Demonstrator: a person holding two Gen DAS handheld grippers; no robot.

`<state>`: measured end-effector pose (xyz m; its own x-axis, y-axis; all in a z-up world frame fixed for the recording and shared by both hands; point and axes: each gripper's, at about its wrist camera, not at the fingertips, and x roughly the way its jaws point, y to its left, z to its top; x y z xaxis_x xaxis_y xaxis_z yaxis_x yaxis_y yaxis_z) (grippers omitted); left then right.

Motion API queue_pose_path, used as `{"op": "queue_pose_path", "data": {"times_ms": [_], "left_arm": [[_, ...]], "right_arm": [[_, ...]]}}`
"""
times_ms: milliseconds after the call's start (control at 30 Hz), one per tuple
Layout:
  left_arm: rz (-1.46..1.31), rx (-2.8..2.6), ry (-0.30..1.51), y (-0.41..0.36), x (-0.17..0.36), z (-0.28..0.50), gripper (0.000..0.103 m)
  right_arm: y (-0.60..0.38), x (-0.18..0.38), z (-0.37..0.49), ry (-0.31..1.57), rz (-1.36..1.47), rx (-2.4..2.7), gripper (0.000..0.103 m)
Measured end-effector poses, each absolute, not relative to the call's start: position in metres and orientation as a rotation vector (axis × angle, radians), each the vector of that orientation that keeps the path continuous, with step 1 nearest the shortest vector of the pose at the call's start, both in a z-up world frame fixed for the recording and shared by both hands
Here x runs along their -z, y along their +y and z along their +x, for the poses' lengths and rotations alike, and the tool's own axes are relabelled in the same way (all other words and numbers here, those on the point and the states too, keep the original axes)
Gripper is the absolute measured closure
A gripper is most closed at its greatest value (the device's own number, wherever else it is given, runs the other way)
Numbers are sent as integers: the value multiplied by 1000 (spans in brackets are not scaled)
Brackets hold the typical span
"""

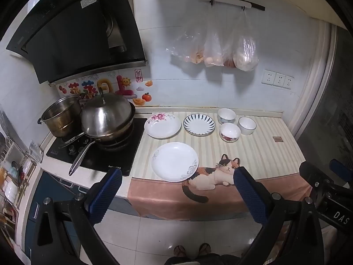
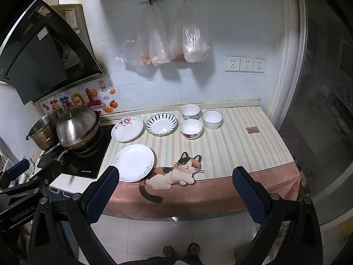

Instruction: Organize plates and bowls

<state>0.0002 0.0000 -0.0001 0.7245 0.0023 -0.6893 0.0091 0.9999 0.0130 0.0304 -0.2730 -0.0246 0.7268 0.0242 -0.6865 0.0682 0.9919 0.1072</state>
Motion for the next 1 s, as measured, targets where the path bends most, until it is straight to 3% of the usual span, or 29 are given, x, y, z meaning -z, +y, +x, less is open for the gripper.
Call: {"op": "queue_pose_path", "data": {"times_ms": [1000], "left_arm": [[19, 3, 748, 10, -4, -2, 0]], "right_arm": [[-271, 22, 29, 756, 125, 6, 0]]}}
